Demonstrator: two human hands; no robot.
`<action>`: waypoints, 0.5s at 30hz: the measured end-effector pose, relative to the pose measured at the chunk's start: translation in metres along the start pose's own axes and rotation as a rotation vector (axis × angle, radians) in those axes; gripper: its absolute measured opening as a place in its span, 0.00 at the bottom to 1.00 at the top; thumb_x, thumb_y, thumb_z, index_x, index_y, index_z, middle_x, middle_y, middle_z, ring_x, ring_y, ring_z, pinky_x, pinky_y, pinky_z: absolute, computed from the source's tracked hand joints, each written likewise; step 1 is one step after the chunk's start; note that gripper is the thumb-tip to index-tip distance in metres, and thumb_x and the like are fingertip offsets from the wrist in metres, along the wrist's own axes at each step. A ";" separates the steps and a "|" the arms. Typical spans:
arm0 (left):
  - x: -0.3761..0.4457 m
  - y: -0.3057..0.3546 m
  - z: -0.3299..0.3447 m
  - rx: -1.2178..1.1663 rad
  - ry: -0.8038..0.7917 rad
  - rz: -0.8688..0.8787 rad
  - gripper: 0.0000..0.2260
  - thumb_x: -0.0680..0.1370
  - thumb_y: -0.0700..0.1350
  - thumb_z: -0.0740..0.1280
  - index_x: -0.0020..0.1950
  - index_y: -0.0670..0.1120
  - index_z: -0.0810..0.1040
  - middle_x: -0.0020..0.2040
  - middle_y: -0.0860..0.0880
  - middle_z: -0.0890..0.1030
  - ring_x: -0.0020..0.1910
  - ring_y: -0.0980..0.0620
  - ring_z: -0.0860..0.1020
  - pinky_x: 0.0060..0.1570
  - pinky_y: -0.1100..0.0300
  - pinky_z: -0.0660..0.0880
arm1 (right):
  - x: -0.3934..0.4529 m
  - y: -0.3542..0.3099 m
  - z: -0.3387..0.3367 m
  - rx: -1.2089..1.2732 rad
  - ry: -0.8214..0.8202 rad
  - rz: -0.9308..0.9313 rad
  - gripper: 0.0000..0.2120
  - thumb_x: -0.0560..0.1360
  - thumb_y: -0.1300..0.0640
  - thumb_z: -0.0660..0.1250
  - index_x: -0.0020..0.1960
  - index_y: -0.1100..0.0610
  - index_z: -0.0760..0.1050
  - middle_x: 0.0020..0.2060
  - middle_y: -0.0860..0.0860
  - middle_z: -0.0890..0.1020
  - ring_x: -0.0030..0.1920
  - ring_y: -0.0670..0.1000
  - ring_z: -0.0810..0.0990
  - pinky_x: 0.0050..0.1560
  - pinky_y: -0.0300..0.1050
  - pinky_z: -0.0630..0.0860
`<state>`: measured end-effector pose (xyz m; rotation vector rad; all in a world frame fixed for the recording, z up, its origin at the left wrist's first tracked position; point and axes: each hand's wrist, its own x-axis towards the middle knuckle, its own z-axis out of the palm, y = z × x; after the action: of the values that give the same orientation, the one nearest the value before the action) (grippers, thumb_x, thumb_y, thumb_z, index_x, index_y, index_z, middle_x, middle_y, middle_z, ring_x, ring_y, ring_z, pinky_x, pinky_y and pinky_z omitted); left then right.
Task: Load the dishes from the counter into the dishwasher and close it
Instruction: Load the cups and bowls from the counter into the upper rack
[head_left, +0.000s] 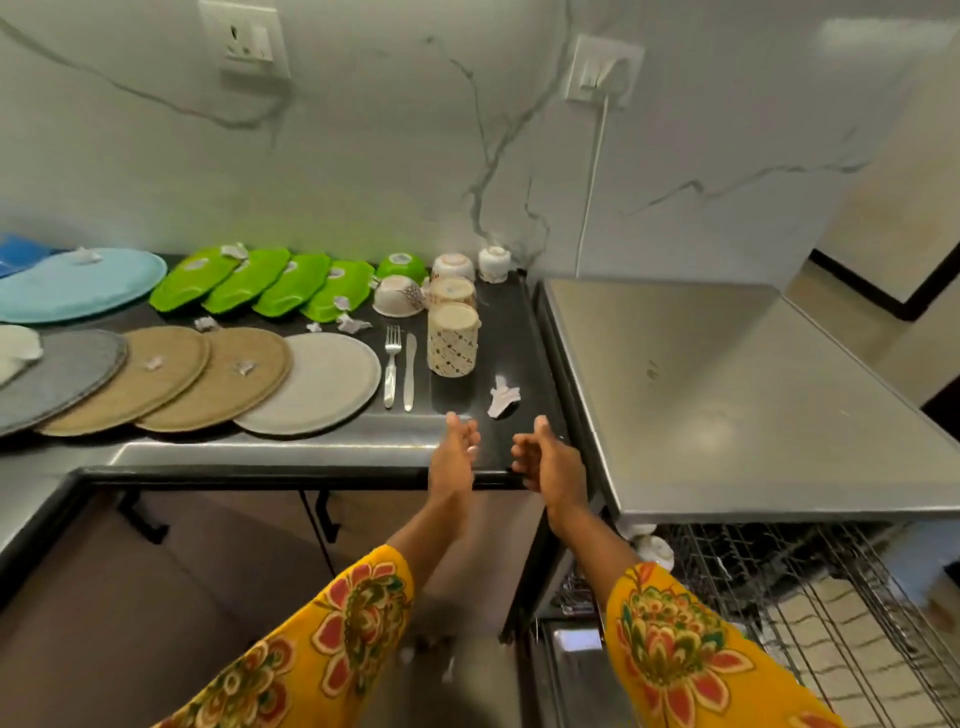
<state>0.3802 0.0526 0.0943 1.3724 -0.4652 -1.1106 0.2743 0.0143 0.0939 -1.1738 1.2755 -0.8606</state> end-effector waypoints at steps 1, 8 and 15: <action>0.006 0.008 0.000 0.002 -0.005 0.015 0.25 0.82 0.57 0.49 0.69 0.43 0.71 0.67 0.45 0.73 0.67 0.48 0.70 0.65 0.54 0.64 | 0.005 -0.010 0.001 0.015 0.006 -0.019 0.22 0.79 0.42 0.55 0.43 0.55 0.81 0.38 0.52 0.81 0.39 0.50 0.77 0.40 0.44 0.70; 0.058 0.056 0.028 -0.064 -0.016 0.074 0.25 0.82 0.59 0.50 0.67 0.44 0.72 0.68 0.47 0.72 0.68 0.48 0.68 0.71 0.51 0.62 | 0.058 -0.050 -0.001 0.037 0.017 -0.064 0.19 0.79 0.40 0.53 0.51 0.51 0.77 0.50 0.52 0.79 0.49 0.52 0.75 0.48 0.48 0.69; 0.127 0.080 0.074 -0.054 -0.055 0.060 0.25 0.82 0.58 0.49 0.73 0.45 0.65 0.73 0.48 0.66 0.72 0.49 0.63 0.71 0.53 0.57 | 0.146 -0.075 0.003 0.036 -0.068 -0.036 0.27 0.79 0.40 0.51 0.71 0.55 0.67 0.67 0.53 0.72 0.65 0.56 0.71 0.62 0.50 0.67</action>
<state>0.4056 -0.1060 0.1422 1.2757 -0.5098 -1.1068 0.3079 -0.1425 0.1297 -1.1908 1.1825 -0.8596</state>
